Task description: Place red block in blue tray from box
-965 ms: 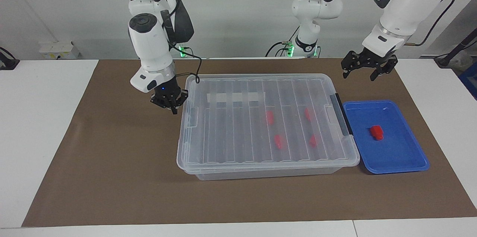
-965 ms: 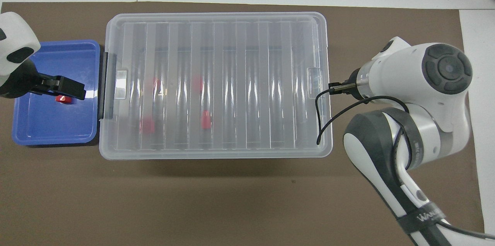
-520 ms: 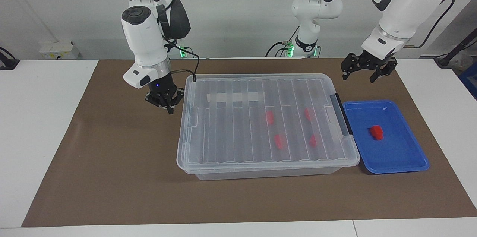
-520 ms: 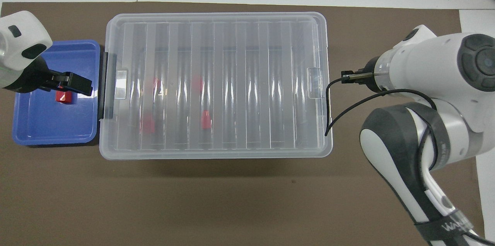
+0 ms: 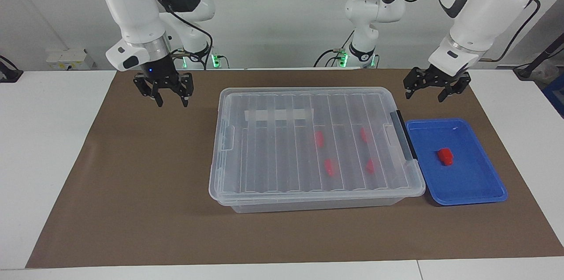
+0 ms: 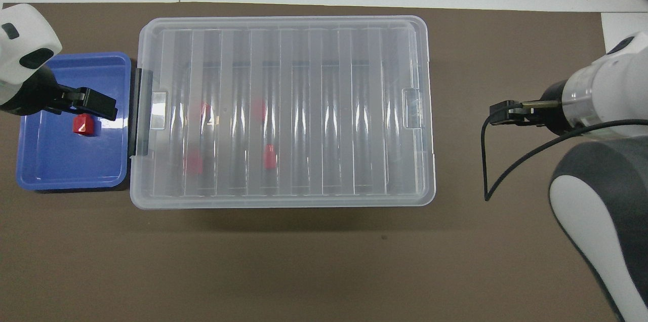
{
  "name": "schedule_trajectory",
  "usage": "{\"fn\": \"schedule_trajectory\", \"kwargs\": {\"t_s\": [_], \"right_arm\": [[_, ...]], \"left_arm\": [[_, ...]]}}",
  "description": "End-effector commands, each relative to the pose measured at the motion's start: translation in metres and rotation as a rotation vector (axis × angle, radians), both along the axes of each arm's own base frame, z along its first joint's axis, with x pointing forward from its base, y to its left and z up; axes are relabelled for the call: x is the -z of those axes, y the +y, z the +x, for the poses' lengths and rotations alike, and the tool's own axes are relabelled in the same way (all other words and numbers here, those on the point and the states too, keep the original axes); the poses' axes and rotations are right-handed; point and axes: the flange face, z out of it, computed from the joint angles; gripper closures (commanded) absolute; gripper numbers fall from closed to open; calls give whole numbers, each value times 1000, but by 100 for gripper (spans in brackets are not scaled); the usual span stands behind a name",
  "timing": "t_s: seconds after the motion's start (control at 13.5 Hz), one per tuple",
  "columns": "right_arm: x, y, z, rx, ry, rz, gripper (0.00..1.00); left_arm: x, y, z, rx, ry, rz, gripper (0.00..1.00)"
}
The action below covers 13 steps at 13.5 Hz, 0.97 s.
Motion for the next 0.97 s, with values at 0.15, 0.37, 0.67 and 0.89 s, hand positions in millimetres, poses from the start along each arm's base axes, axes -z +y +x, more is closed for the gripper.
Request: {"fn": "schedule_trajectory", "kwargs": {"t_s": [0.15,0.37,0.67,0.89], "right_arm": [[-25,-16,-17,42,53,1,0],[-41,-25,-10,56,46,-2,0],[-48,-33,7,71,23,18,0],[-39,-31,-3,69,58,15,0]], "left_arm": [[-12,4,-2,-9,-10,12,0],[-13,5,-10,-9,-4,13,0],[-11,6,-12,-10,-1,12,0],[-11,5,-12,-9,-1,13,0]]}}
